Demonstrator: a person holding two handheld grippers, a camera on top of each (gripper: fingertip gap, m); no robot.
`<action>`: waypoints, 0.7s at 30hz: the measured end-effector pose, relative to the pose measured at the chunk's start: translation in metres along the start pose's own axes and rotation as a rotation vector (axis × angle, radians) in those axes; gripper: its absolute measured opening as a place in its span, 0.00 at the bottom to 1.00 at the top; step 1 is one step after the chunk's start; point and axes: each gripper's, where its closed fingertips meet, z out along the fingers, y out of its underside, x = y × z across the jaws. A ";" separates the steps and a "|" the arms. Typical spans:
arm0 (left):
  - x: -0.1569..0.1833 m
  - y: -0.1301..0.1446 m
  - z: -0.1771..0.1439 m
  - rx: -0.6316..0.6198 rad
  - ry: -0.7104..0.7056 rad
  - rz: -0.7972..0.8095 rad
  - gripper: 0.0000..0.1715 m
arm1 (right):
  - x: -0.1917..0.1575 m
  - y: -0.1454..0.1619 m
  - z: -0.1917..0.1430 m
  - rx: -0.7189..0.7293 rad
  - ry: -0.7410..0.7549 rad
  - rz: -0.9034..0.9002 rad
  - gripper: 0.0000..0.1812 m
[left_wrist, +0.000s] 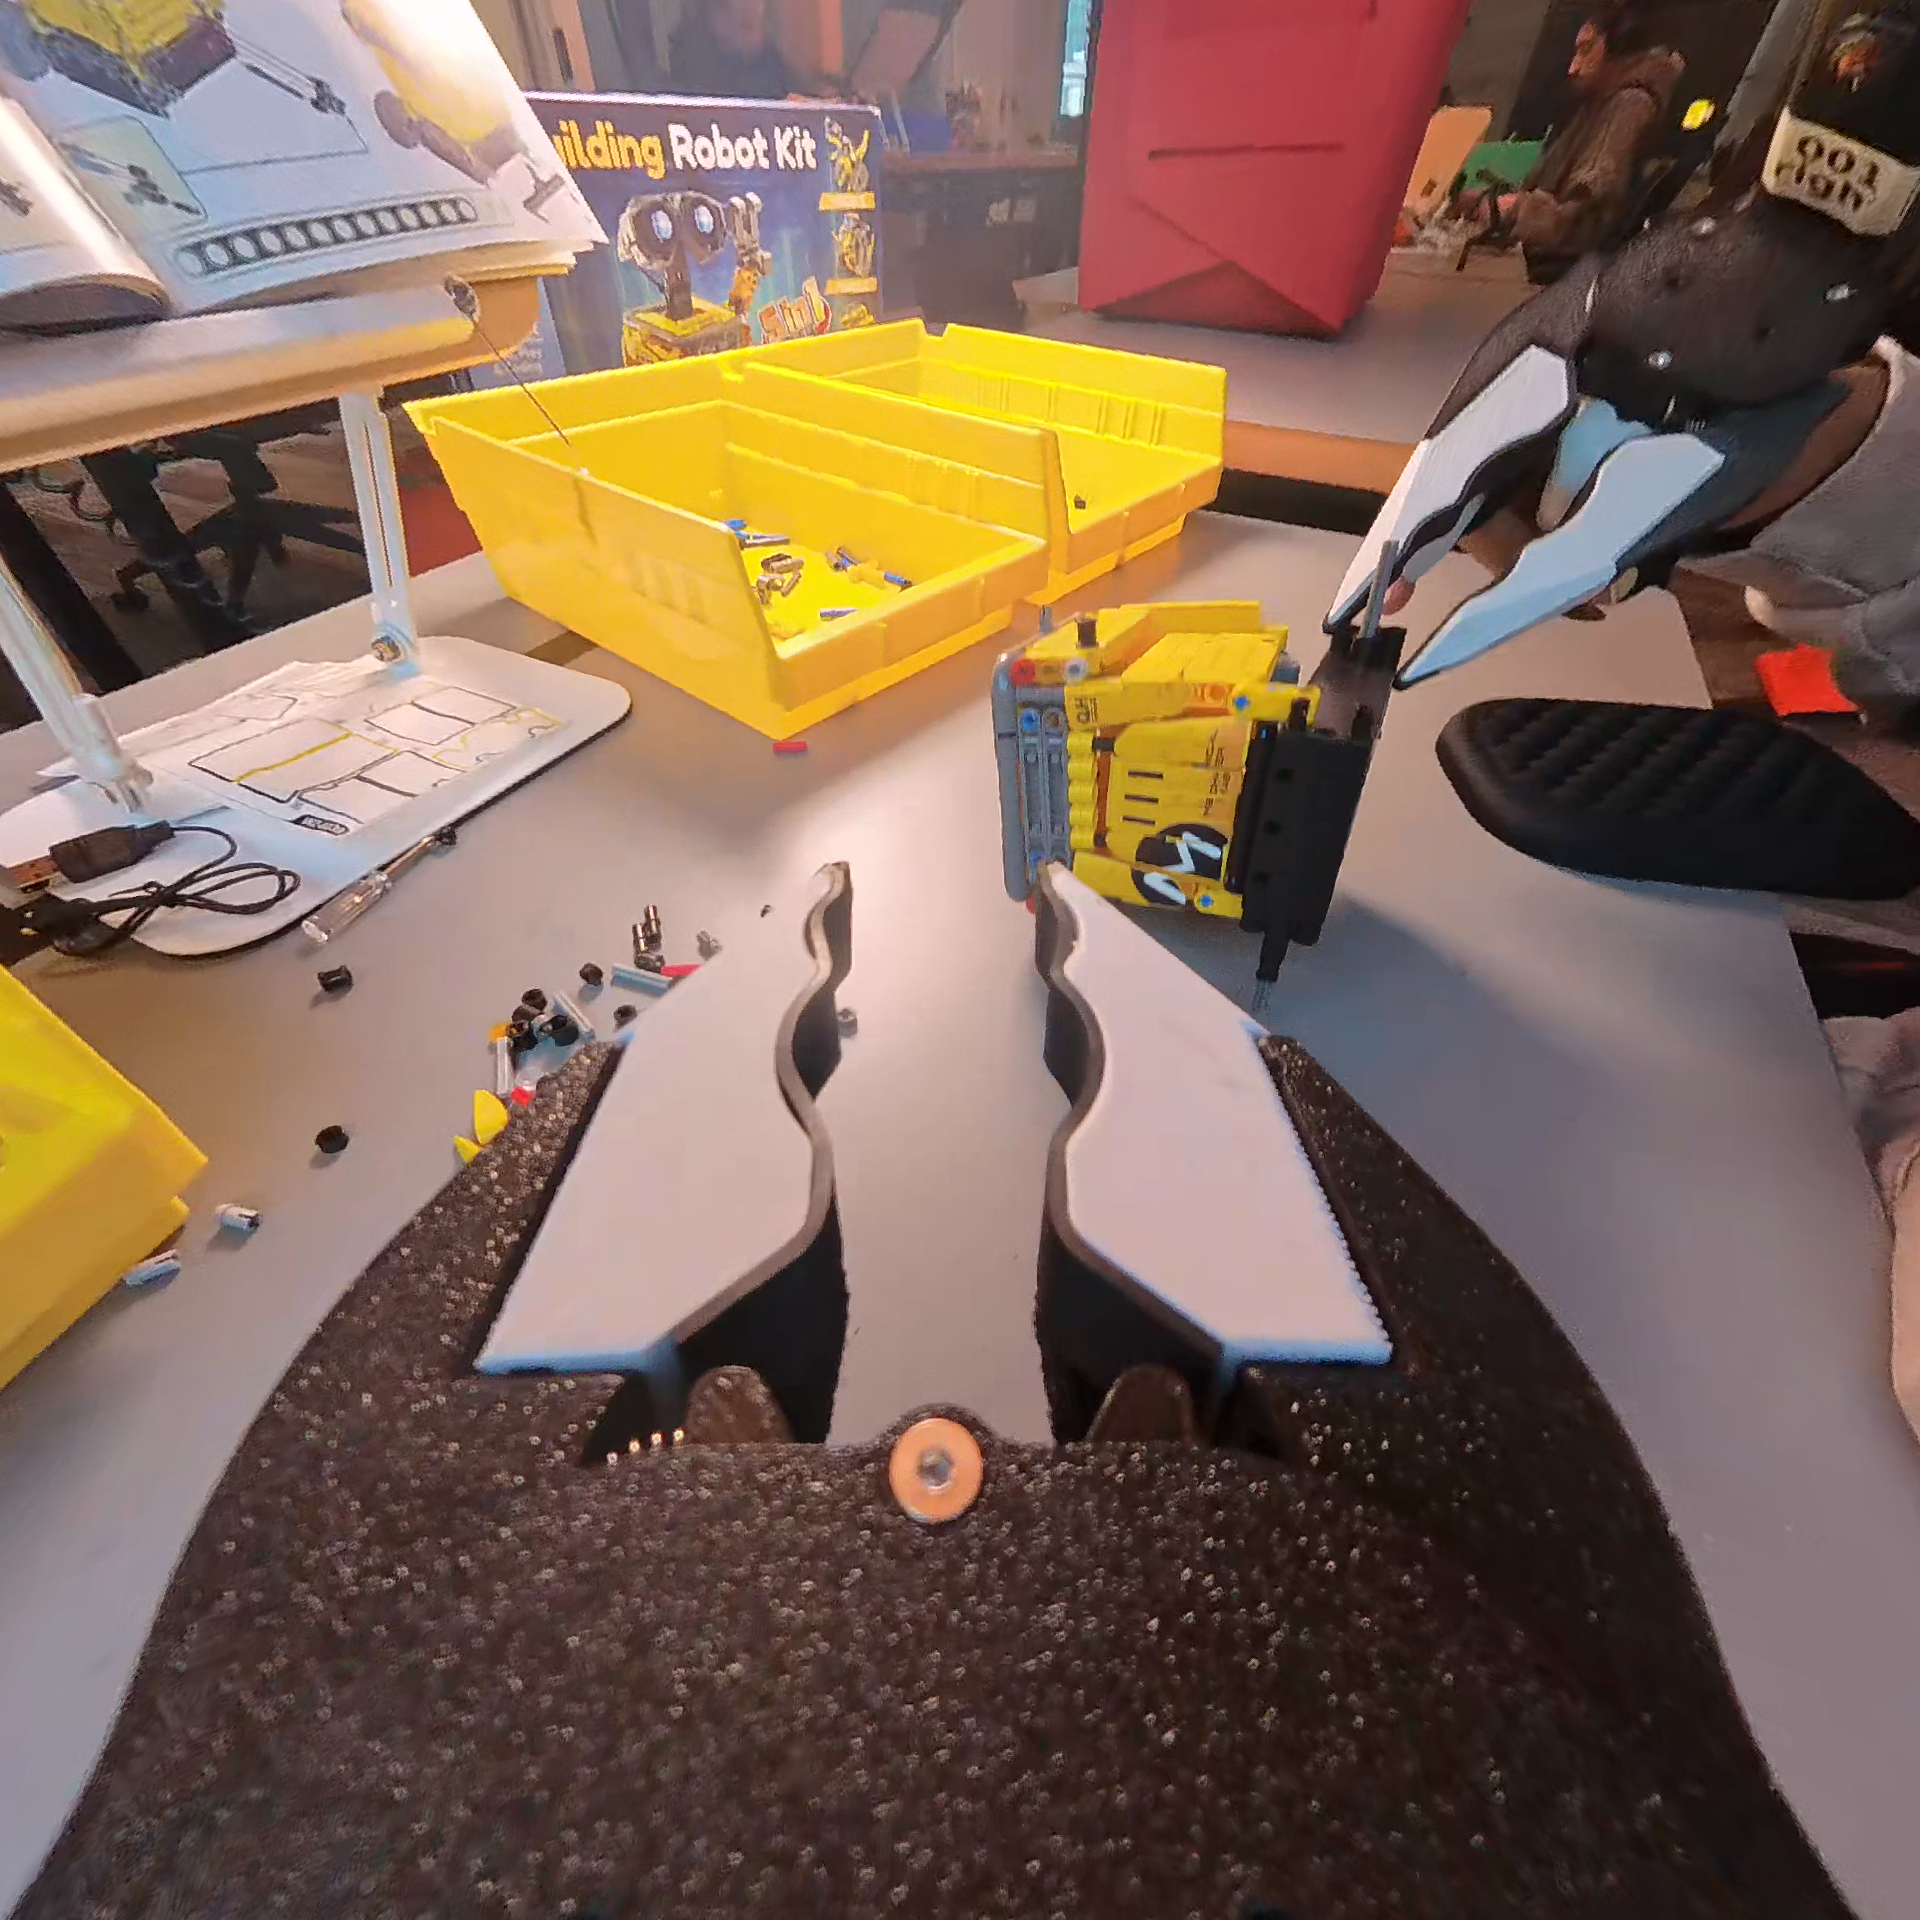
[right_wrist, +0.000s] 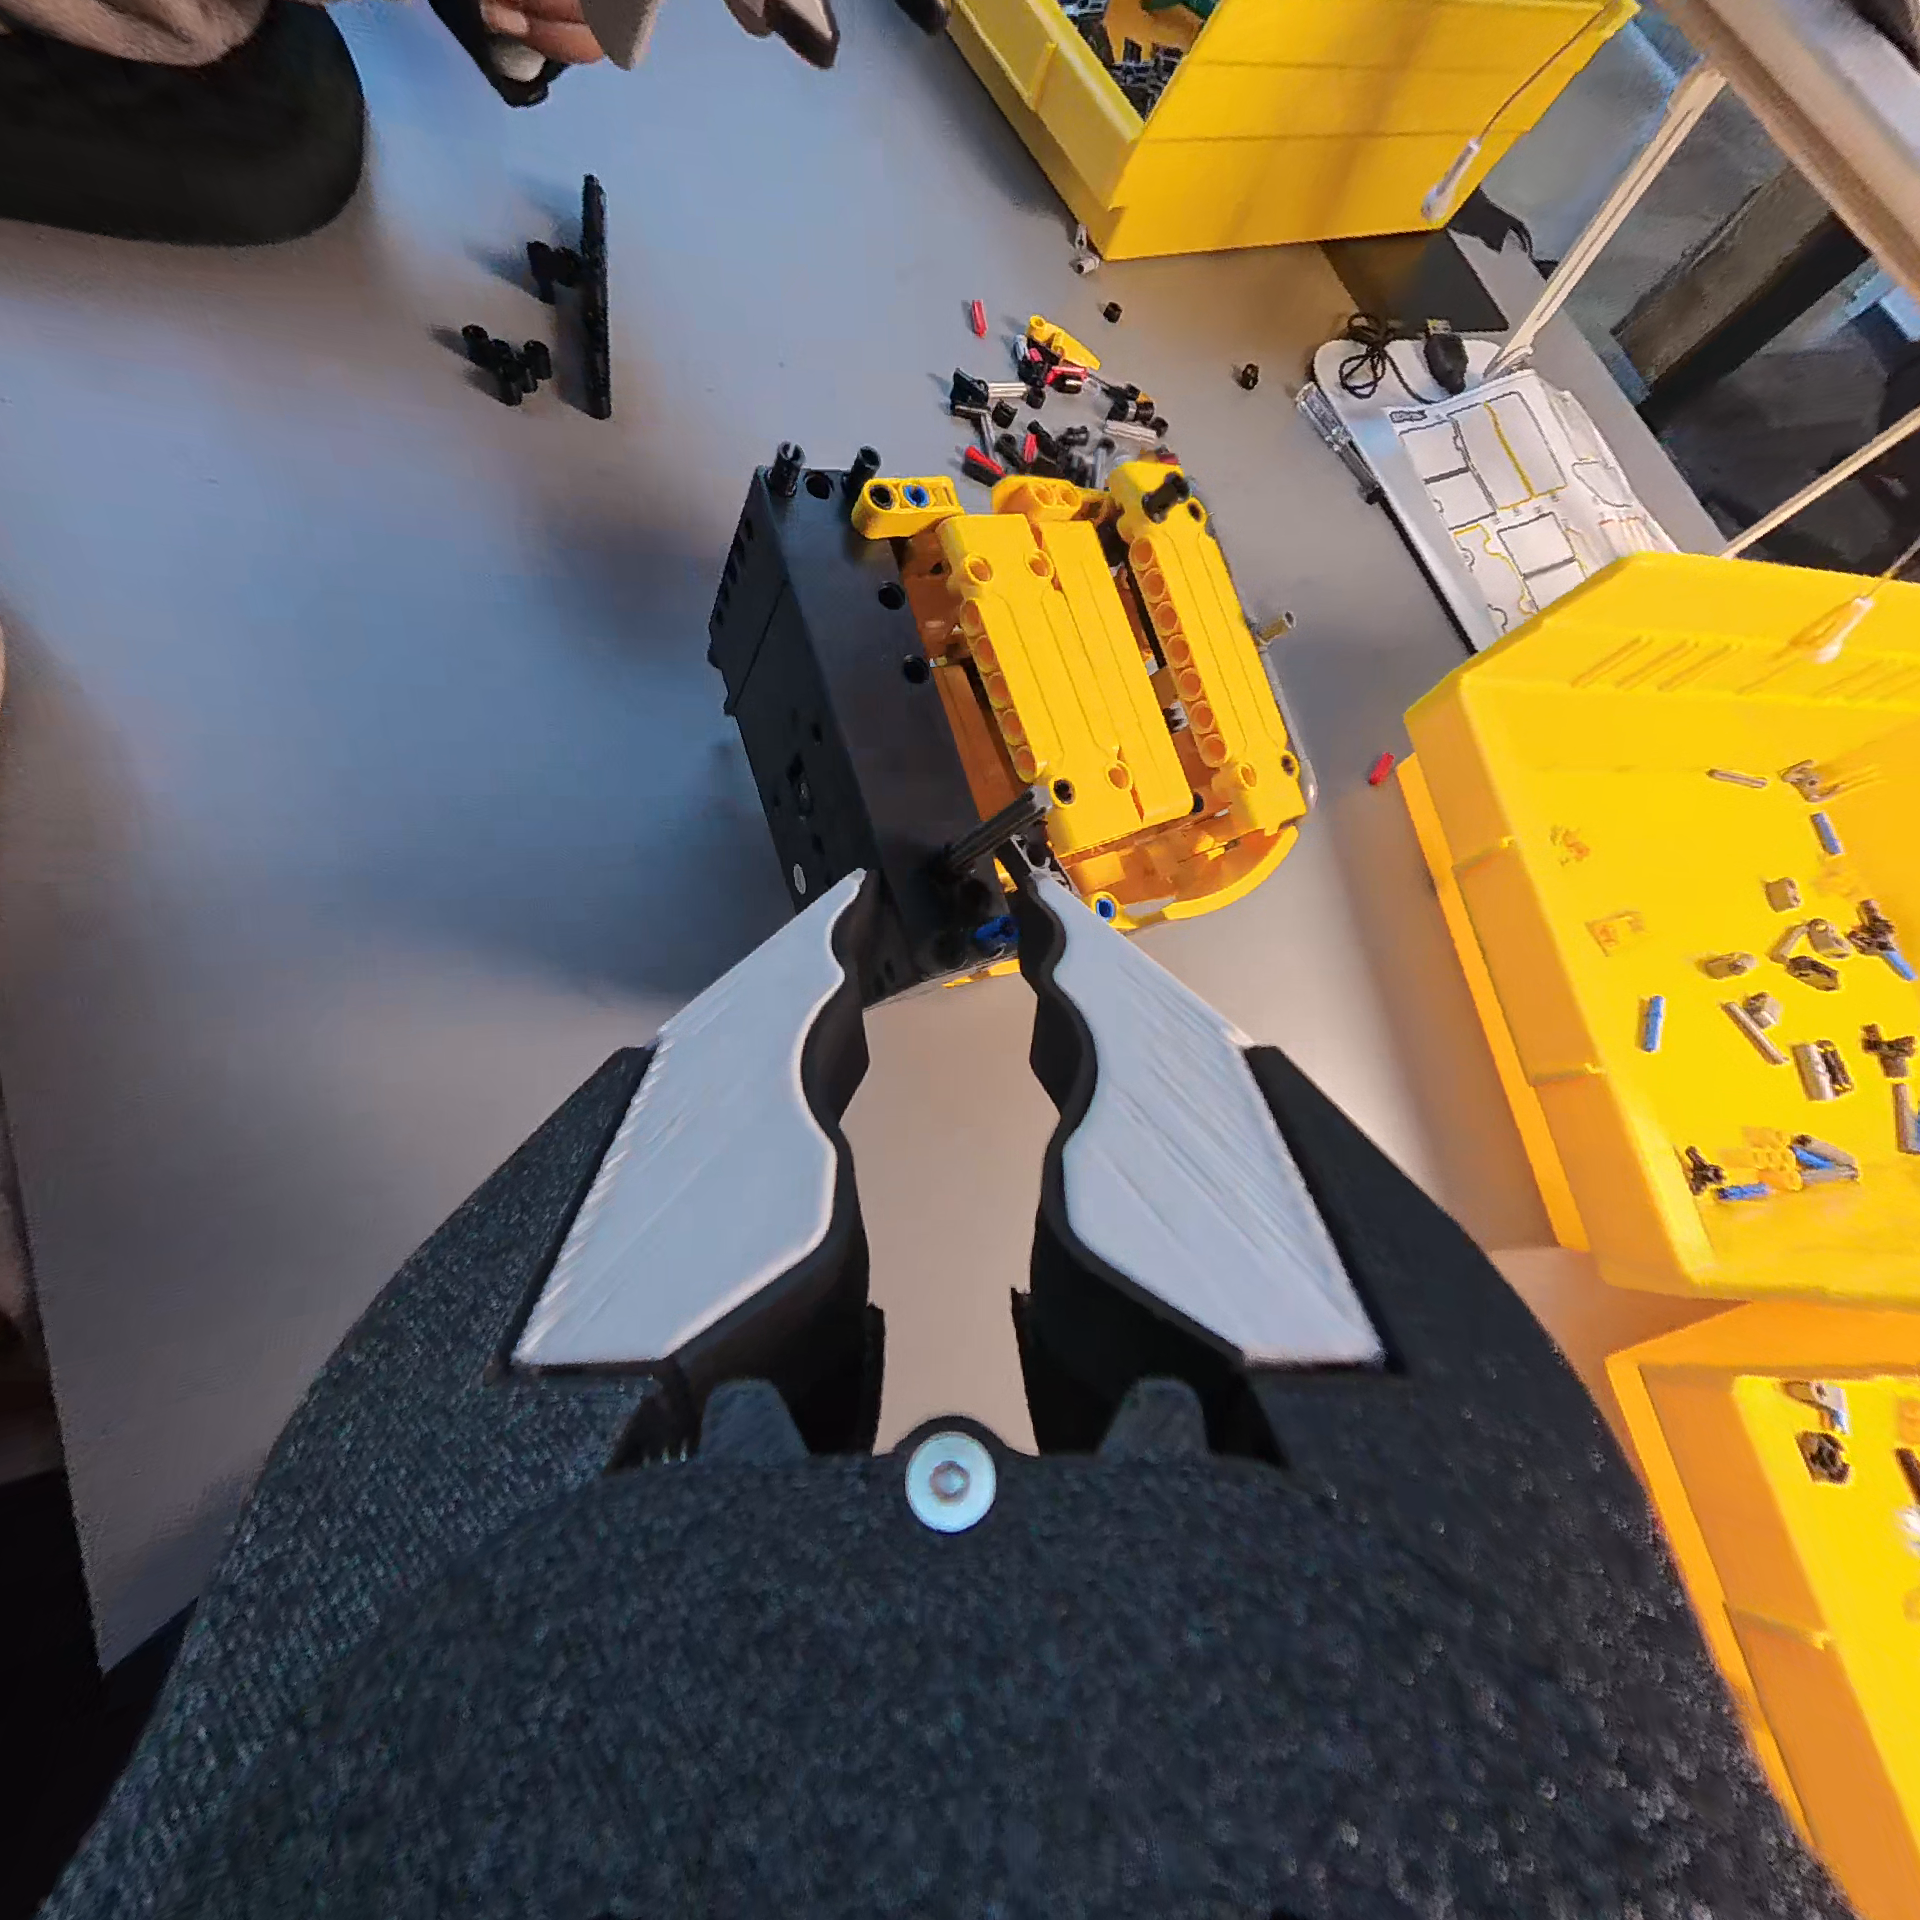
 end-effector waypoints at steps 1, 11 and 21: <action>0.000 0.003 0.001 -0.019 0.001 0.014 0.20 | 0.002 0.003 -0.002 0.000 0.002 0.011 0.13; 0.019 0.056 -0.028 -0.343 0.216 0.140 0.21 | 0.057 0.042 -0.043 -0.103 0.199 0.036 0.12; 0.011 0.117 -0.082 -0.686 0.232 0.104 0.26 | 0.067 -0.006 -0.074 0.085 0.306 0.024 0.14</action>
